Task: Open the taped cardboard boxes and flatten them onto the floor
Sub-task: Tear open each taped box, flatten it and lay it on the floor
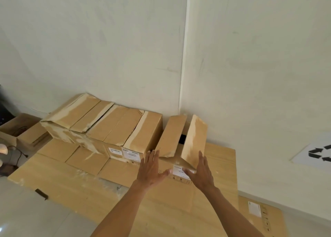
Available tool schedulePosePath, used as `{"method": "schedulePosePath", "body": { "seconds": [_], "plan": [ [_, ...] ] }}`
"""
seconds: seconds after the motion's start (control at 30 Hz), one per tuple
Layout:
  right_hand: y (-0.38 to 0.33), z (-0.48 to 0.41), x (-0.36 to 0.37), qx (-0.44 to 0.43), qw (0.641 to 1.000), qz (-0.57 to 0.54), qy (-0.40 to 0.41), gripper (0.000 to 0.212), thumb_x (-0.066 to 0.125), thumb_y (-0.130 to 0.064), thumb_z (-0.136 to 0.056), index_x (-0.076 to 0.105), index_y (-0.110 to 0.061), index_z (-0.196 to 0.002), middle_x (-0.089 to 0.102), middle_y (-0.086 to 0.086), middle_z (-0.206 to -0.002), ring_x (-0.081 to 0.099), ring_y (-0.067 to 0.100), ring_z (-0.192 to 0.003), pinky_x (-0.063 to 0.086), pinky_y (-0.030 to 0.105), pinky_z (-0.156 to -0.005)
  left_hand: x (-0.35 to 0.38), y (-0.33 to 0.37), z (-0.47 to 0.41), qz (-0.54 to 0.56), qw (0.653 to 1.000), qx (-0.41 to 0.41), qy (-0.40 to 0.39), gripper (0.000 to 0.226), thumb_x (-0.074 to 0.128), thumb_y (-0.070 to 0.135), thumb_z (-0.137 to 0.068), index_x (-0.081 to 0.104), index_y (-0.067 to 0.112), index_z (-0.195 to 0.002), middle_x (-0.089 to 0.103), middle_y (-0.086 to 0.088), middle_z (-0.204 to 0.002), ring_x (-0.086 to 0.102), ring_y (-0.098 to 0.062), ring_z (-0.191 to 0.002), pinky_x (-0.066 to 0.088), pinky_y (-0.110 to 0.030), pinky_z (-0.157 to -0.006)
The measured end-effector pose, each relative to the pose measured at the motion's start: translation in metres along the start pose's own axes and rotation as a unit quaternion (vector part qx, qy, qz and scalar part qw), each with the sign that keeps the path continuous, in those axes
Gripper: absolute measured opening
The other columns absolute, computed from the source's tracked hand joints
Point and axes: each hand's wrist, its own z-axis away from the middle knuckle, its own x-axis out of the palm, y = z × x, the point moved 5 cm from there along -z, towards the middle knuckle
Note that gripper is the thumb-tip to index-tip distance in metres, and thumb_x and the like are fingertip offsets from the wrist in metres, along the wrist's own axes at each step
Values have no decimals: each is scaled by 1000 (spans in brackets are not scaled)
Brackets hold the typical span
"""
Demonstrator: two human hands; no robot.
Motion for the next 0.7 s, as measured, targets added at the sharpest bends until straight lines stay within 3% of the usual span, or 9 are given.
{"method": "schedulePosePath", "body": {
  "seconds": [0.1,0.2,0.3,0.37,0.47,0.57,0.7],
  "plan": [
    [6,-14,16,18,999,-5,31,105,67,-58,-87,1,-24,-161,6,12,-168,10,31,-154,36,51,-112,1,-6,-29,22,999,18,-36,115,49,81,-80,-3,20,-161,0,-4,-169,0,-23,-156,18,-46,-124],
    [8,-27,17,16,998,22,64,82,60,-36,-95,11,-24,-160,19,12,-165,27,34,-149,44,51,-106,1,-3,-53,25,997,47,-49,118,60,74,-80,-6,19,-161,-2,-4,-169,-1,-25,-156,19,-48,-123],
    [8,-23,9,31,994,6,103,69,49,-16,-98,18,-22,-160,51,11,-147,59,37,-119,54,48,-84,5,-5,-64,39,996,56,-63,123,66,73,-75,-7,22,-160,0,-2,-169,0,-25,-156,22,-51,-122],
    [10,-13,0,37,991,30,123,66,43,-12,-100,17,-24,-160,65,9,-126,65,31,-98,54,43,-72,5,-1,-70,49,994,67,-76,130,63,83,-69,-8,24,-160,-3,1,-169,-2,-22,-156,20,-53,-123],
    [19,7,-8,37,986,92,131,68,45,-8,-99,19,-21,-160,58,3,-140,63,27,-109,52,37,-74,4,8,-73,66,990,101,-77,133,45,101,-61,-6,28,-160,-8,10,-168,-6,-14,-155,13,-61,-122],
    [26,35,-12,53,986,112,114,66,49,-11,-98,23,-20,-158,53,1,-146,64,26,-113,53,35,-75,3,12,-72,89,986,125,-62,125,39,101,-67,-5,30,-160,-7,10,-169,-4,-13,-155,18,-66,-119],
    [36,64,-17,63,987,117,94,61,56,-13,-95,30,-20,-150,53,1,-142,65,23,-109,58,35,-76,2,24,-71,122,981,125,-79,126,40,98,-69,-6,27,-161,-9,6,-169,-4,-16,-156,19,-58,-121]
  ]
}}
